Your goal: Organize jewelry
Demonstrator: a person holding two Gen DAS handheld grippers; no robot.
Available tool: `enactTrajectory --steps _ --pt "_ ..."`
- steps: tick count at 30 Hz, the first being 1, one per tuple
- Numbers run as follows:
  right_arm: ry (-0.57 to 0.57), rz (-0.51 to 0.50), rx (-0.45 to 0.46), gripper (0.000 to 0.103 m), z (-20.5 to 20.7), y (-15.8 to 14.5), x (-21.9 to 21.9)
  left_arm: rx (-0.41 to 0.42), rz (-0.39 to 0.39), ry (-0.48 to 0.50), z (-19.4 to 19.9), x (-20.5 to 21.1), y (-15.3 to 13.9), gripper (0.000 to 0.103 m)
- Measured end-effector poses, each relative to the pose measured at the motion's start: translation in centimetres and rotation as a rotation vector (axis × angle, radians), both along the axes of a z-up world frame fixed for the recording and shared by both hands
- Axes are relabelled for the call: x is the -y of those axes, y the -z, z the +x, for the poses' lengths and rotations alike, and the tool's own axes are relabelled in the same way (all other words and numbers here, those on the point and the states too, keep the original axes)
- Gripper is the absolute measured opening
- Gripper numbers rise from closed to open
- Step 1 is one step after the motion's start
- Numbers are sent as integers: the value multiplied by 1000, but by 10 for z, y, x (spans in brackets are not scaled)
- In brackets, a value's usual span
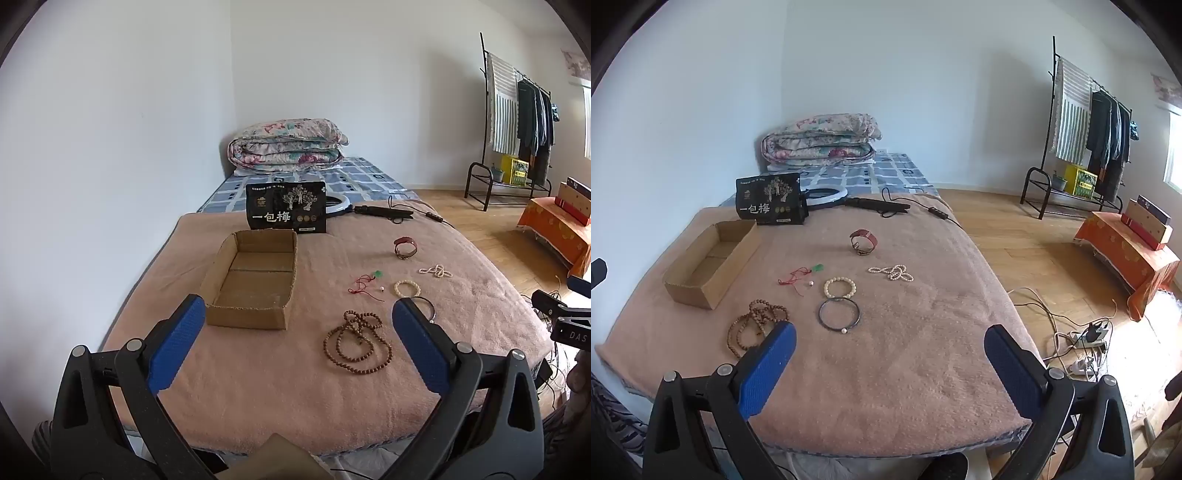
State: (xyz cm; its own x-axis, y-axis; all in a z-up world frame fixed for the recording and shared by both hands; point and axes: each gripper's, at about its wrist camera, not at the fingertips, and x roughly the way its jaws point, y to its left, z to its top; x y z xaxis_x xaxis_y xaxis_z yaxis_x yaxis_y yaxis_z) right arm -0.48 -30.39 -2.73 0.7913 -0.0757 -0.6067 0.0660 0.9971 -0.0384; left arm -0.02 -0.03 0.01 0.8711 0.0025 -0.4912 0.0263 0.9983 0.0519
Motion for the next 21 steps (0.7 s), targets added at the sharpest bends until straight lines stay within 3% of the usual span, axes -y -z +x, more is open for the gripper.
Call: enactTrajectory --steps 13,21 --pt "-24 -19 2 103 -5 -6 8 1 -15 0 0 -1 0 103" --pt "-13 -40 2 103 -2 1 -9 2 -20 0 0 -1 0 103"
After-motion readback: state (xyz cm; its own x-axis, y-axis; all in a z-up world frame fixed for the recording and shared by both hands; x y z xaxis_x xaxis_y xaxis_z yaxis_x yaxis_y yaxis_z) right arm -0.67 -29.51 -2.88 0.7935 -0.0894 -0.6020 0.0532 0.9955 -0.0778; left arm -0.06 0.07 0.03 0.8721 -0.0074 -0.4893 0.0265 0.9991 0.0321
